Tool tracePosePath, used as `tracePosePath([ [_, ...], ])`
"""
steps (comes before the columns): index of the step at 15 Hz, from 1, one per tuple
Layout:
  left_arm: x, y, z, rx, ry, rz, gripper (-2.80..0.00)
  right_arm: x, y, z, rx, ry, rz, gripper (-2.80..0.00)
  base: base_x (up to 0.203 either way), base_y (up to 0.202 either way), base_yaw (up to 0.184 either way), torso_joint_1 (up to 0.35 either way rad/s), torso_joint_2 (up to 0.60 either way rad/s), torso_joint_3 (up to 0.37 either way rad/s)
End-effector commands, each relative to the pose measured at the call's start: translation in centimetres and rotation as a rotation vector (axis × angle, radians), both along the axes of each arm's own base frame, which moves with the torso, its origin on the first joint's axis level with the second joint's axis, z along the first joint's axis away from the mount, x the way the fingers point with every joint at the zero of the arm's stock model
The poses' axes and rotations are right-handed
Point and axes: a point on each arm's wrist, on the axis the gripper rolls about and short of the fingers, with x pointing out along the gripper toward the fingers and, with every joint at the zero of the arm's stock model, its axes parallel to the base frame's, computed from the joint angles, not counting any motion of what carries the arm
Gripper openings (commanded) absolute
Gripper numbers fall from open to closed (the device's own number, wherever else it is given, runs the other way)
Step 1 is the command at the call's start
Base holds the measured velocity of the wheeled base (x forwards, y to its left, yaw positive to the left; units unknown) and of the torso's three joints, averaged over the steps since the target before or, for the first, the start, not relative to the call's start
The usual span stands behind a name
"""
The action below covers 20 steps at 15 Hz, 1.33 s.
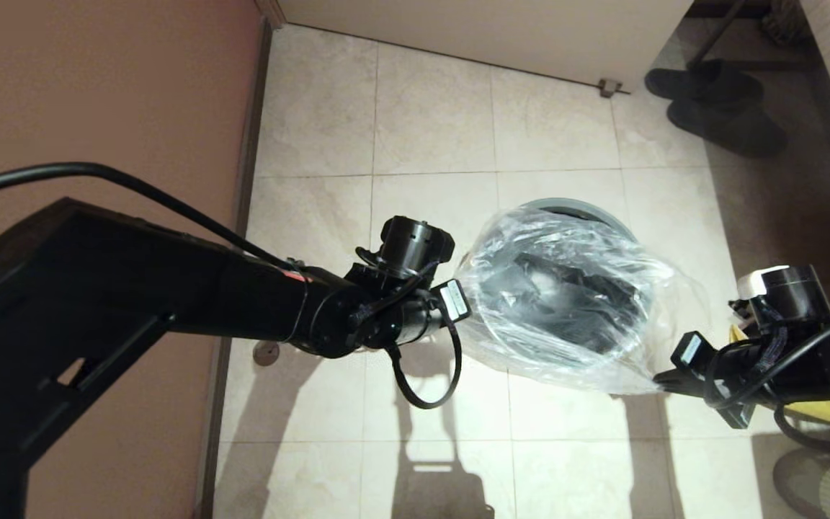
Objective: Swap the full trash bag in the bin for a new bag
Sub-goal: Put the new garbage bag on the trash can
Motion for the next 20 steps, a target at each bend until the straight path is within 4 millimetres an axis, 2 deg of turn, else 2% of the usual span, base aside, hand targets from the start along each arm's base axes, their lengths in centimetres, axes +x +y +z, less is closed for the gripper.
tracePosePath([
  [1, 0.6, 0.1, -0.7, 0.004, 0.013, 0.009, -2.8, 0.9, -0.2, -1.3, 0.001, 0.031, -0.011, -2.8, 0.0, 0.0, 0.0, 0.0, 0.0, 0.0],
  [3, 1.3, 0.4, -1.3, 0.003, 0.025, 0.014, -2.8, 1.3, -0.3, -1.7, -0.011, 0.023, 0.002, -2.8, 0.0, 0.0, 0.0, 0.0, 0.0, 0.0],
  [7, 1.7, 0.4, -1.3, 0.003, 0.021, 0.012, -2.8, 1.9, -0.3, -0.8, -0.01, -0.033, 0.005, -2.8, 0.0, 0.0, 0.0, 0.0, 0.0, 0.0],
  [13, 1.2, 0.5, 0.0, -0.003, -0.007, 0.001, -2.8, 0.9, -0.3, 0.6, -0.009, -0.059, 0.006, -2.8, 0.0, 0.0, 0.0, 0.0, 0.0, 0.0],
  [14, 1.0, 0.6, 0.5, -0.009, -0.016, 0.0, 0.0, 0.7, -0.3, 0.9, -0.009, -0.056, 0.007, 0.0, 0.0, 0.0, 0.0, 0.0, 0.0, 0.0],
  [18, 0.2, 0.9, 2.0, -0.028, -0.039, -0.006, 0.0, -0.3, -0.4, 2.1, -0.007, -0.07, 0.007, 0.0, 0.0, 0.0, 0.0, 0.0, 0.0, 0.0],
  [20, -0.8, 1.4, 3.4, -0.034, -0.047, -0.01, 0.0, -1.3, -0.4, 3.3, -0.004, -0.087, 0.007, 0.0, 0.0, 0.0, 0.0, 0.0, 0.0, 0.0],
])
